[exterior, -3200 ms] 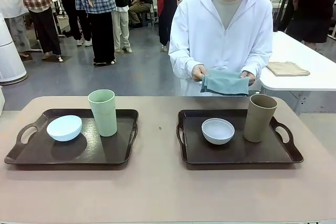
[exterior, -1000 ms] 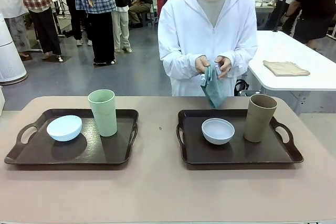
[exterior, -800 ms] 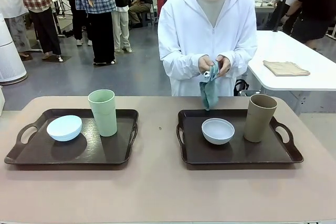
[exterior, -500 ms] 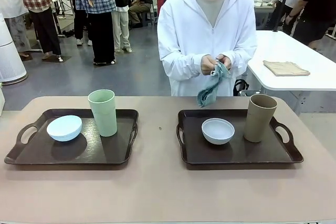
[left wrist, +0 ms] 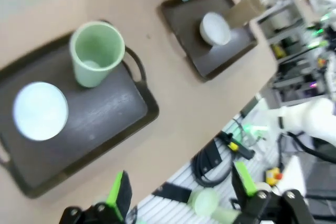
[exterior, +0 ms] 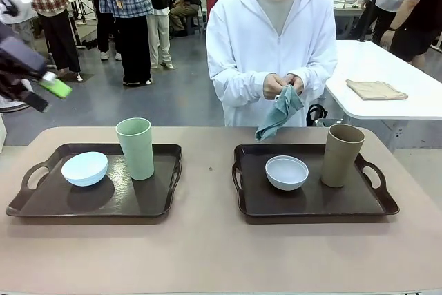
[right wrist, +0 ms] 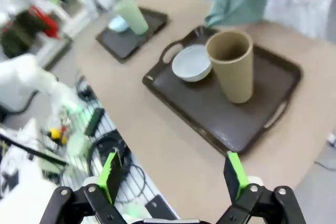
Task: Set up a tray with a mat and arrange the tableware.
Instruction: Pick up the Picnic Bowl and Reusable plastic cup from the Handle tray in front of the human's position and hold them in the air.
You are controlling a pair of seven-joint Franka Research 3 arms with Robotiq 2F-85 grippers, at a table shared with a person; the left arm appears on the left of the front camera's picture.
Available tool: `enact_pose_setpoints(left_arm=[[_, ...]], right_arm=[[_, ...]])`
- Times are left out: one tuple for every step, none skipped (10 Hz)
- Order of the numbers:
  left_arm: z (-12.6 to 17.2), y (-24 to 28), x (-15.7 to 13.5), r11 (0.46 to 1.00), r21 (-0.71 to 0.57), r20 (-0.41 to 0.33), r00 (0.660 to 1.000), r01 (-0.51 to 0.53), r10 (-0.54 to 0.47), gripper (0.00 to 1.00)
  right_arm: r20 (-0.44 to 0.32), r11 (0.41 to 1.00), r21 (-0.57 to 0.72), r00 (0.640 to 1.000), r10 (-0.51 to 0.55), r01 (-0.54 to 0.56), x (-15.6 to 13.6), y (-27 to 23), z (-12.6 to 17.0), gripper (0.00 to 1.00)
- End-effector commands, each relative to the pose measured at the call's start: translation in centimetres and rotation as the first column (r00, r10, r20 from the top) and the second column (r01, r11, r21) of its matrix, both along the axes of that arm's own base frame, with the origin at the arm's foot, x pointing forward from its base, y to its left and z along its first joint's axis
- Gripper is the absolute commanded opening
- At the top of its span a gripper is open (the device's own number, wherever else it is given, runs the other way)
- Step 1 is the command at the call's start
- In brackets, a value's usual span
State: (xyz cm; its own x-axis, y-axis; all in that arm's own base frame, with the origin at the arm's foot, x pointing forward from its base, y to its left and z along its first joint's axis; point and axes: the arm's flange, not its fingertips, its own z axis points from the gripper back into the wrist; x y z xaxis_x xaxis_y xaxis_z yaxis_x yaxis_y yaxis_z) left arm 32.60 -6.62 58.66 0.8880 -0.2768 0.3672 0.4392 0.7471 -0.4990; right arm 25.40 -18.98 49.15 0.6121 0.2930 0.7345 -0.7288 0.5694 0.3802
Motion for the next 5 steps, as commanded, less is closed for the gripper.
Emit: enact_pose_setpoints(left_arm=[[0.2,-5.3,0.9,0.993,0.114,-0.018,0.999,-0.028,0.030,1.00],[0.1,-8.5,0.9,0.988,0.154,-0.012,1.000,-0.024,0.026,1.00],[-0.5,-11.9,1.1,0.979,0.200,-0.001,0.999,-0.044,0.045,1.00],[-1.2,-14.7,1.5,0.969,0.236,0.019,0.997,-0.078,0.076,1.00],[-2.0,-16.9,2.0,0.957,0.262,0.040,0.993,-0.121,0.114,1.00]], right_arm=[[0.004,0.988,-0.064,0.990,0.141,-0.140,0.9,-0.8,-0.2,1.00],[0.002,0.982,-0.072,0.985,0.174,-0.173,1.1,-0.5,-0.6,1.00],[-0.004,0.978,-0.072,0.981,0.196,-0.196,1.2,-0.3,-1.5,1.00],[-0.012,0.980,-0.062,0.982,0.191,-0.191,1.6,-0.3,-2.4,1.00],[-0.025,0.981,-0.054,0.982,0.188,-0.189,1.8,-0.2,-3.1,1.00]])
